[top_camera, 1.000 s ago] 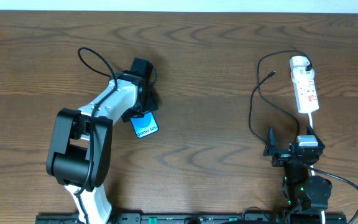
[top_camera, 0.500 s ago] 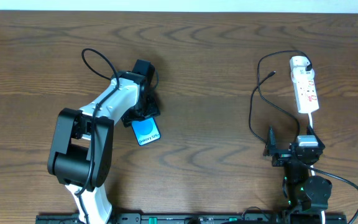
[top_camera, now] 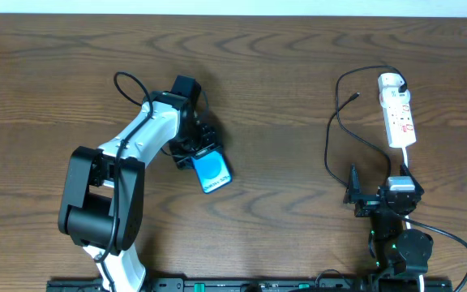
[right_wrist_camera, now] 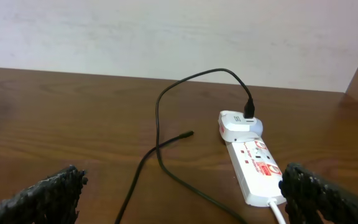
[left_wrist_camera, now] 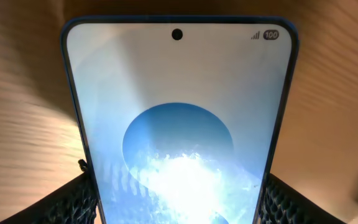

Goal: Plug charger to phone and switch on socket
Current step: 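Lift the phone and carry it right toward table center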

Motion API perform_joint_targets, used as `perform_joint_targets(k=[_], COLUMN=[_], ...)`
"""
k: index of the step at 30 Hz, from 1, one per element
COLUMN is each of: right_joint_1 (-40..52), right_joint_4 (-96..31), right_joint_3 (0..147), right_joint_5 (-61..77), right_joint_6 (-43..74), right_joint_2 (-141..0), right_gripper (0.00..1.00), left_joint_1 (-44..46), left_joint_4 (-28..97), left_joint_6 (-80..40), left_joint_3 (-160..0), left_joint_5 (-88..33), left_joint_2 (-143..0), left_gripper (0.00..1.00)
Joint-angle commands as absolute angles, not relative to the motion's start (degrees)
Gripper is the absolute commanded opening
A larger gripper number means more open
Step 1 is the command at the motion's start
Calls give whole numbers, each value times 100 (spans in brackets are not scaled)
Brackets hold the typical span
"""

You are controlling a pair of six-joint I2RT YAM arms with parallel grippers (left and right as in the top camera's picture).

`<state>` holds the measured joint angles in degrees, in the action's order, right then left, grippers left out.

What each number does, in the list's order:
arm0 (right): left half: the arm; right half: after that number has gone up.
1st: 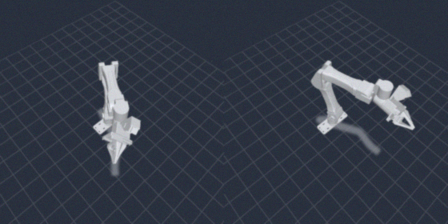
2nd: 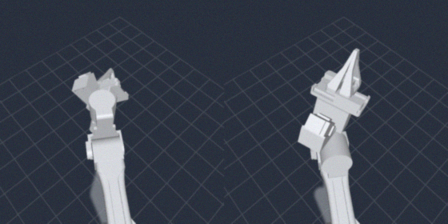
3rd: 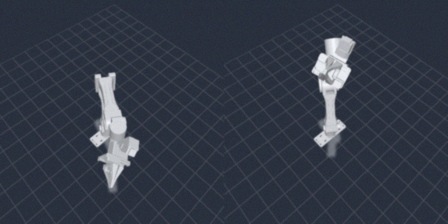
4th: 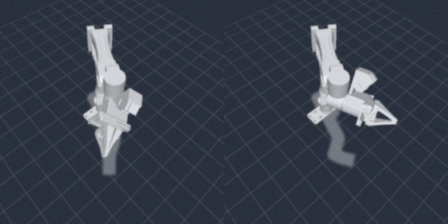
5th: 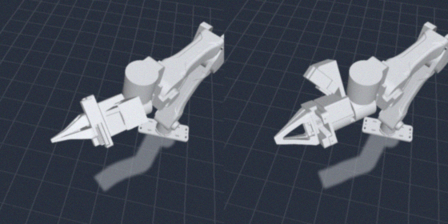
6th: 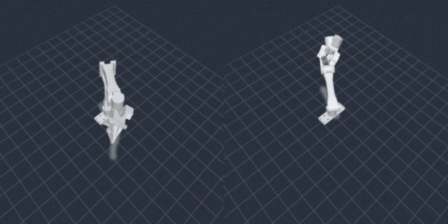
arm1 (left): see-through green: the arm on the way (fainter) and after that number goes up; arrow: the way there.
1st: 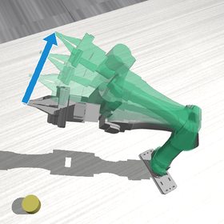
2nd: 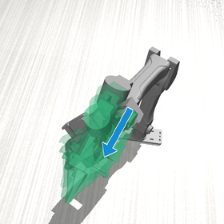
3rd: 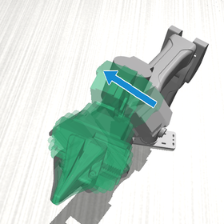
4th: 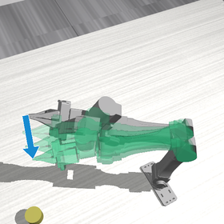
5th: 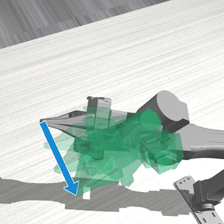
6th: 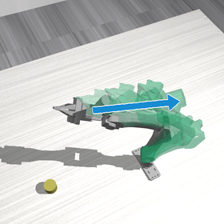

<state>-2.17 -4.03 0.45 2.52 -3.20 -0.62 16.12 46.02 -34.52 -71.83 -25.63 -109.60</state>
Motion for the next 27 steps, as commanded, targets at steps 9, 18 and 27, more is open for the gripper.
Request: perform_joint_targets(k=[9,18,27], right_joint_1=[-237,-237,-237], right_joint_4=[-427,-427,-427], right_joint_3=[32,32,32], right_joint_5=[204,204,204], right_joint_6=[-346,-344,-344], right_joint_2=[-27,-27,-27], right_gripper=[99,99,99], left_joint_1=[1555,1555,1555], left_joint_4=[4462,3651,2991], left_joint_6=[-3699,-4934,-5780], left_joint_3=[-7402,-7402,-7402], left_joint_5=[-5594,-6805,-7144], left_joint_2=[-10779,-10779,-10779], left_gripper=[71,70,70])
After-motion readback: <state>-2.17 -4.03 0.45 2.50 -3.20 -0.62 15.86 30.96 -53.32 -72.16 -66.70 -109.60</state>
